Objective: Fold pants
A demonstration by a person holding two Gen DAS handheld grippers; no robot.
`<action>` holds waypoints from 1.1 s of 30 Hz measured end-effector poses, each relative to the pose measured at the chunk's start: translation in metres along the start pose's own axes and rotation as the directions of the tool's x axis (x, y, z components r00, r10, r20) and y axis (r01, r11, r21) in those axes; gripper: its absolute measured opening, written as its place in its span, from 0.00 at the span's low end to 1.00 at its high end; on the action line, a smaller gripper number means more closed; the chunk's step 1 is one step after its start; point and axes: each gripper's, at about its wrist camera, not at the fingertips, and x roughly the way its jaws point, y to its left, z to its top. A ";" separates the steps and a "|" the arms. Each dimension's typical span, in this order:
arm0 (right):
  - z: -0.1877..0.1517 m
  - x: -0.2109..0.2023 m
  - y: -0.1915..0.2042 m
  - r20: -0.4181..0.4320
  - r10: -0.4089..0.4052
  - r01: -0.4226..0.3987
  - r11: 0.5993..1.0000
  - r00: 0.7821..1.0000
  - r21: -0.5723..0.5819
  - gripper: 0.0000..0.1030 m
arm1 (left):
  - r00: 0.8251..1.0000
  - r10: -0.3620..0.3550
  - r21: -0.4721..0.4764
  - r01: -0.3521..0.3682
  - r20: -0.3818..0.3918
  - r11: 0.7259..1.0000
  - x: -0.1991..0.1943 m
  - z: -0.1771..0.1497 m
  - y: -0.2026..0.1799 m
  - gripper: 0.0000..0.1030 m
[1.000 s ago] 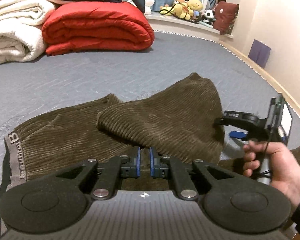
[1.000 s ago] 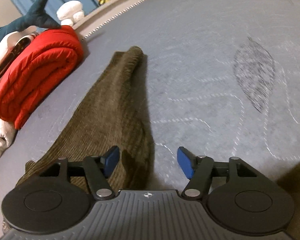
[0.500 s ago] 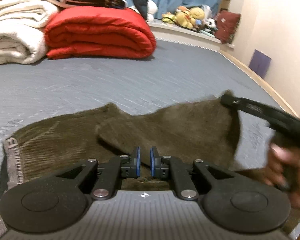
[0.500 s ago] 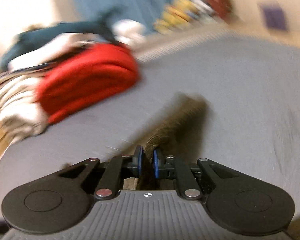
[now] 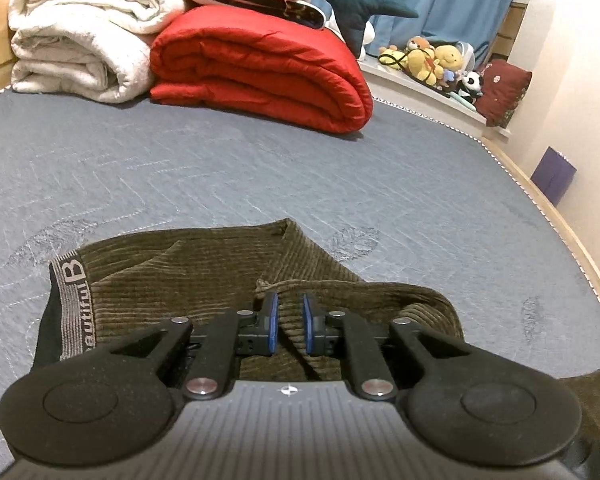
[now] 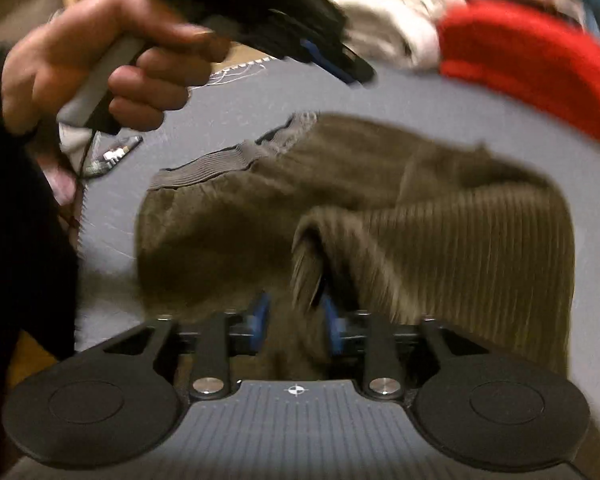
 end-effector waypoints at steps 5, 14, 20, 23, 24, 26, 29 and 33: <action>-0.005 -0.067 -0.043 0.083 -0.042 0.031 0.991 0.996 0.132 0.55 | 1.000 -0.013 0.006 0.013 -0.005 1.000 -0.002 -0.002 0.002 0.15; -0.071 -0.091 -0.099 -0.179 -0.176 0.226 0.921 0.968 0.318 0.61 | 1.000 -0.020 0.004 0.020 -0.022 1.000 0.000 -0.005 0.001 0.16; -0.080 -0.080 -0.099 -0.230 -0.219 0.288 0.899 0.948 0.331 0.62 | 0.999 -0.031 0.015 0.031 -0.027 0.999 0.002 -0.006 -0.010 0.16; -0.074 -0.094 -0.097 -0.222 -0.305 0.361 0.886 0.926 0.290 0.62 | 0.999 -0.037 0.016 0.038 -0.031 0.999 0.004 -0.006 -0.013 0.17; -0.071 -0.100 -0.098 -0.214 -0.336 0.388 0.876 0.917 0.287 0.64 | 0.999 -0.037 0.015 0.038 -0.031 0.999 0.004 -0.006 -0.014 0.18; -0.071 -0.106 -0.101 -0.212 -0.361 0.412 0.862 0.908 0.295 0.67 | 0.999 -0.037 0.014 0.038 -0.032 0.999 0.005 -0.006 -0.014 0.21; -0.083 -0.098 -0.114 -0.278 -0.373 0.452 0.830 0.885 0.327 0.67 | 0.998 -0.045 0.015 0.046 -0.032 0.999 0.006 -0.005 -0.016 0.21; -0.083 -0.087 -0.108 -0.265 -0.380 0.452 0.835 0.886 0.315 0.67 | 0.998 -0.042 0.018 0.043 -0.040 0.999 0.009 -0.007 -0.017 0.21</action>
